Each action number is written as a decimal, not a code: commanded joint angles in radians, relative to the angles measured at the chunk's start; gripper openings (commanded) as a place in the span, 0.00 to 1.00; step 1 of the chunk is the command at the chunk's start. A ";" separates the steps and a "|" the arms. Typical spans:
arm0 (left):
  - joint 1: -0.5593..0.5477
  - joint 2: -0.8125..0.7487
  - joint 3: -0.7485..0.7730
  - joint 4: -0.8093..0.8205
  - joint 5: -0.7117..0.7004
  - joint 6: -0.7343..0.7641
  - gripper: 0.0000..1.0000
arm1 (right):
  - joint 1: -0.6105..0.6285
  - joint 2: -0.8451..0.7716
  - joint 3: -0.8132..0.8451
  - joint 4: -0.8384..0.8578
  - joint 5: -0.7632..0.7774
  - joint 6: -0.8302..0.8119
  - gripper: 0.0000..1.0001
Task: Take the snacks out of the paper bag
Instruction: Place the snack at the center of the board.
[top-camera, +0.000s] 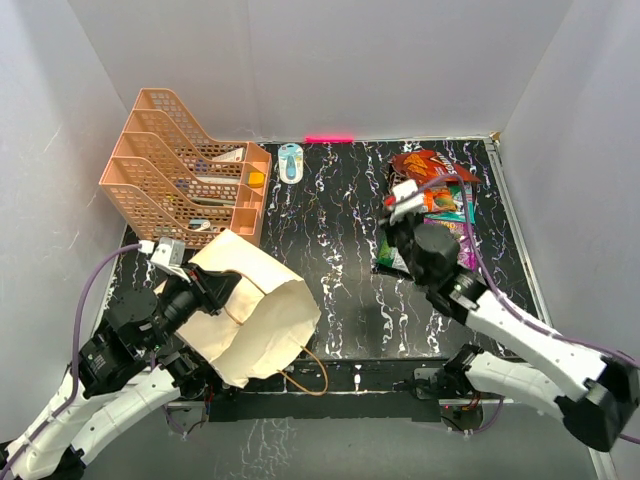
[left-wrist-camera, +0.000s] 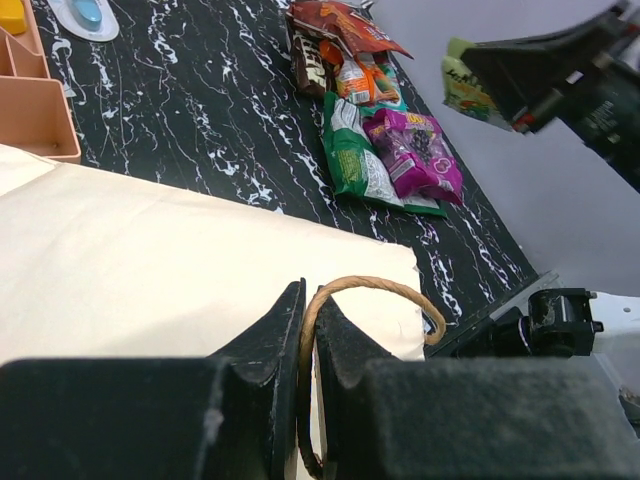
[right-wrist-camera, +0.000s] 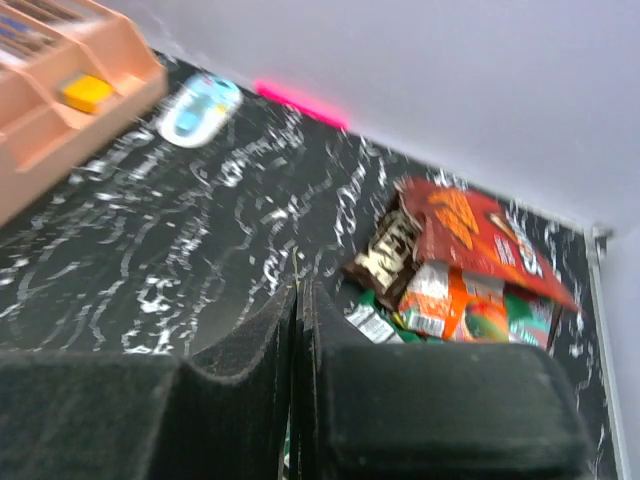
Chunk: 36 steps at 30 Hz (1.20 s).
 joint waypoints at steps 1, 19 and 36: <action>0.002 0.026 0.017 0.008 -0.005 -0.002 0.07 | -0.156 0.195 0.112 -0.009 -0.119 0.236 0.08; 0.002 0.062 0.010 0.044 0.089 0.000 0.07 | -0.262 0.791 0.278 0.099 0.172 0.146 0.08; 0.002 0.027 0.000 0.006 0.086 -0.011 0.07 | -0.271 0.757 0.165 0.145 0.219 0.106 0.20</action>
